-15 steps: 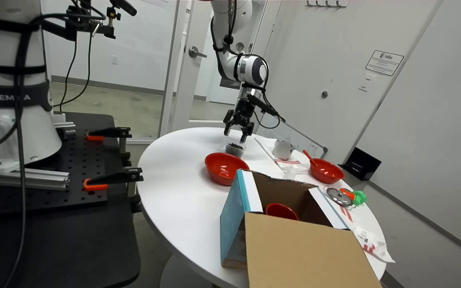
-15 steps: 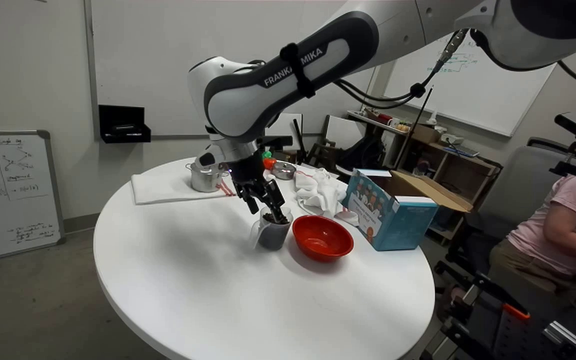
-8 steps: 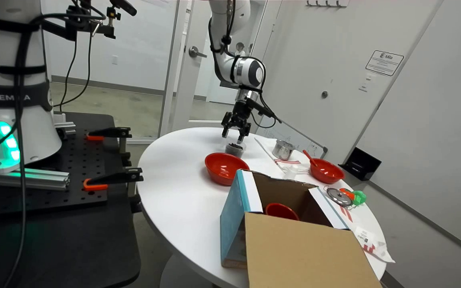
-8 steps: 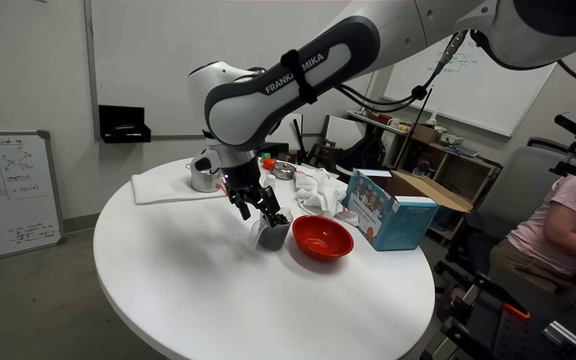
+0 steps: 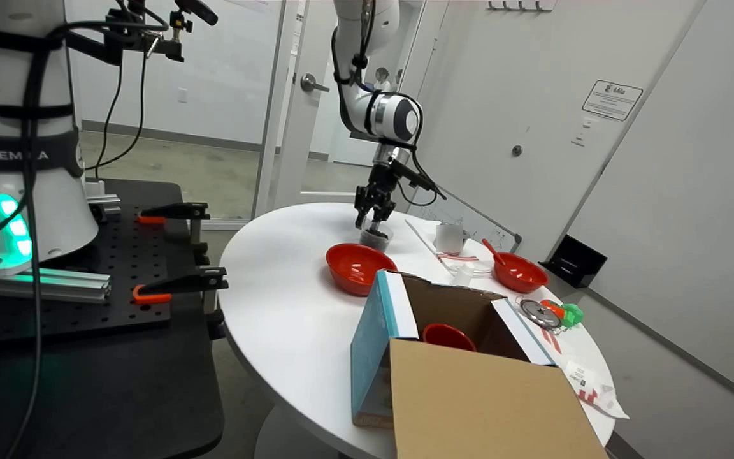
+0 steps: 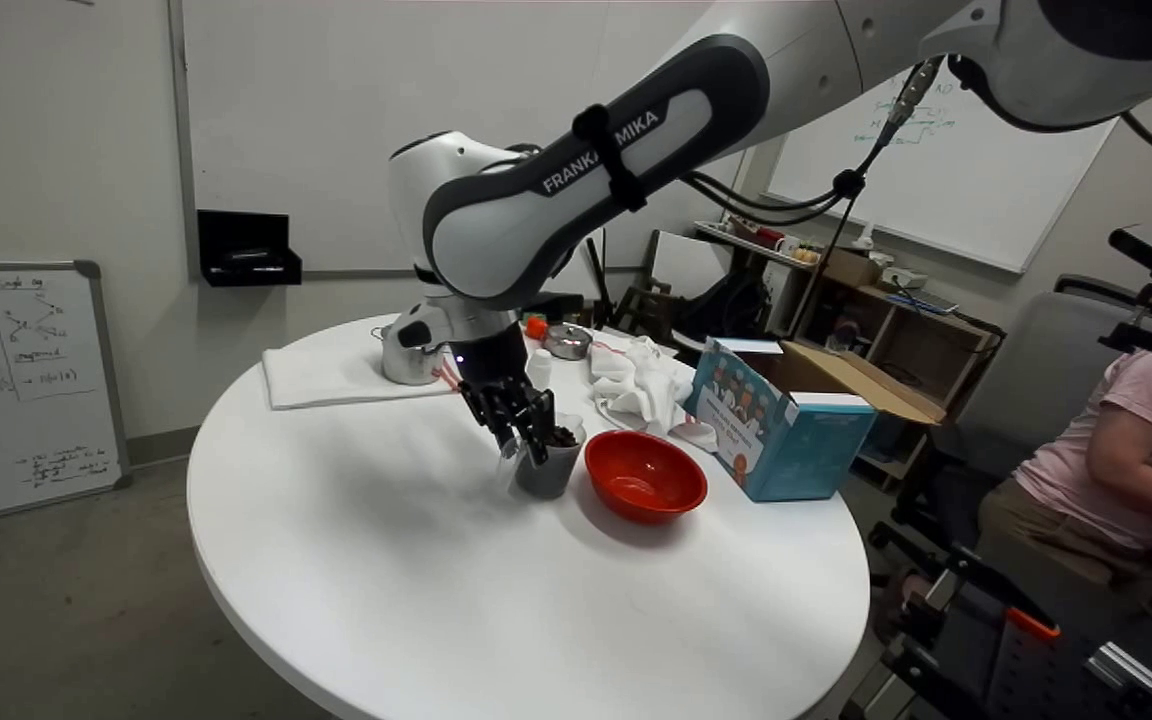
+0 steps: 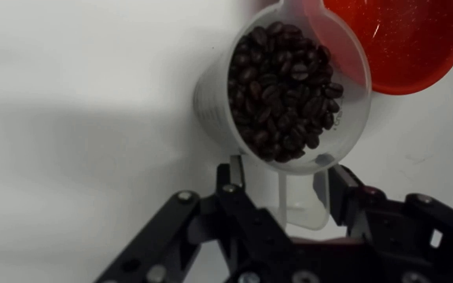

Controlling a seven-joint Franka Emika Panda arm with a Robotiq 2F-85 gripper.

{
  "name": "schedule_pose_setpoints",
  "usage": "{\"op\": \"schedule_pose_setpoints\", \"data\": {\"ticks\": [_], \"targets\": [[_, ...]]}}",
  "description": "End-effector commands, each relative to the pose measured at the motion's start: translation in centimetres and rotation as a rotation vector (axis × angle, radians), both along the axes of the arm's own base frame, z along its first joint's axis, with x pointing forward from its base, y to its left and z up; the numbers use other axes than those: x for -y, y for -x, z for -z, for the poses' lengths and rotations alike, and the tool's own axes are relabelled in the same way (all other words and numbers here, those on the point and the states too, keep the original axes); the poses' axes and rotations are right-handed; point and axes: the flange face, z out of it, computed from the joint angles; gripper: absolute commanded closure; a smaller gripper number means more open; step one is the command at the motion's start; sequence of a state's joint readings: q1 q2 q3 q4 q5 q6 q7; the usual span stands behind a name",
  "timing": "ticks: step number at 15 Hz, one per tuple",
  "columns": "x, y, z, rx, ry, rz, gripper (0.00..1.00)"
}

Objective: Pour some contents from the jug into the red bowl

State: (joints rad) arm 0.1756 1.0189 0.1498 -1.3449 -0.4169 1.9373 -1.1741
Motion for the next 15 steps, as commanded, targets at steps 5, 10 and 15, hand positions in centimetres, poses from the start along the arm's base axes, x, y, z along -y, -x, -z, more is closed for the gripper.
{"op": "schedule_pose_setpoints", "data": {"ticks": [5, 10, 15], "targets": [[0.17, 1.16, -0.34, -0.008, -0.031, -0.043, 0.22], [0.31, 1.42, -0.11, 0.001, -0.080, -0.030, 0.00], [0.89, 1.42, -0.42, 0.021, -0.156, 0.057, 0.00]]}}
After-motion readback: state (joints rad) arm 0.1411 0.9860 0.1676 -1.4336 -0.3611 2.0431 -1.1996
